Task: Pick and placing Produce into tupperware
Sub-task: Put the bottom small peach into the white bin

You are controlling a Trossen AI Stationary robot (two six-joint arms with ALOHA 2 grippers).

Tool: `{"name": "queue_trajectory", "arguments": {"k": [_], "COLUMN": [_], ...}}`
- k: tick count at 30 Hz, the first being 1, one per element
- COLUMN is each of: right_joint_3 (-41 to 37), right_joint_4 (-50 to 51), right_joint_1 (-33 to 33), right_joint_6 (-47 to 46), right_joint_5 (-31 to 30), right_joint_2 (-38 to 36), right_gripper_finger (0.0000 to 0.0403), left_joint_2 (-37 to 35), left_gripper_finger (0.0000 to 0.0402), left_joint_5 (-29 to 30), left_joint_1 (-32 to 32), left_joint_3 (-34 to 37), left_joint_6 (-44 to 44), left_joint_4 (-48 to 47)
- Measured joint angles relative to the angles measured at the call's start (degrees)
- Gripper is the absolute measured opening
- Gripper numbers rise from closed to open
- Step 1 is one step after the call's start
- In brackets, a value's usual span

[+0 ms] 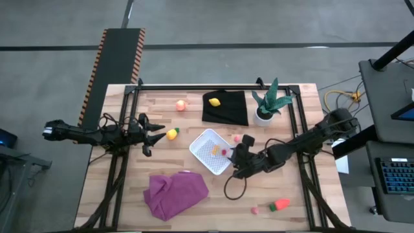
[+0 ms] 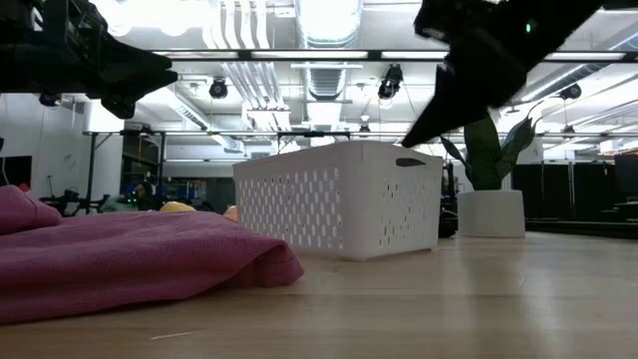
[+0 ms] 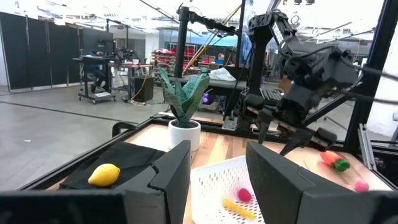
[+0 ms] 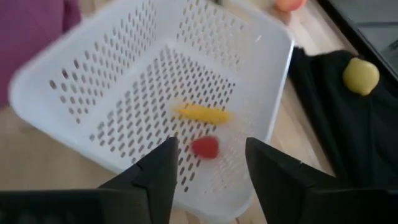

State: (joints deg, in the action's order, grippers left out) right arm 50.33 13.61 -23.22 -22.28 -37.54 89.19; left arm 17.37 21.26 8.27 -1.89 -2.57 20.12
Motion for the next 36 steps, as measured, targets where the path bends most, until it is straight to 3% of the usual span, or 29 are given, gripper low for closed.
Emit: {"name": "queue_trajectory", "arguments": {"k": [6, 11, 19, 27, 36], "right_joint_3": [0.0, 0.0, 0.0, 0.0, 2.7], "right_joint_4": [6.9, 14.6, 14.9, 14.9, 17.2], "right_joint_1": [-0.3, -4.2, -17.6, -28.9, -31.9], "right_joint_6": [-0.7, -7.8, -16.2, -29.6, -45.4], "right_joint_5": [0.1, 0.7, 11.8, 12.1, 17.1], "right_joint_2": [-9.6, -20.0, -29.5, -25.6, -13.3], "right_gripper_finger": [0.0177, 0.0173, 0.0166, 0.0158, 0.0157], "left_joint_2": [0.0, 0.0, 0.1, 0.1, 0.1], "left_gripper_finger": [0.0142, 0.0142, 0.0142, 0.0142, 0.0142], "left_joint_5": [0.0, 0.0, 0.0, 0.0, 0.0], "left_joint_1": [0.0, 0.0, 0.0, 0.0, 0.0], "left_joint_3": [0.0, 0.0, 0.0, 0.0, 0.0], "left_joint_6": [0.0, 0.0, 0.0, 0.0, -0.1], "left_joint_4": [0.0, -0.1, -0.1, -0.1, 0.0]}}
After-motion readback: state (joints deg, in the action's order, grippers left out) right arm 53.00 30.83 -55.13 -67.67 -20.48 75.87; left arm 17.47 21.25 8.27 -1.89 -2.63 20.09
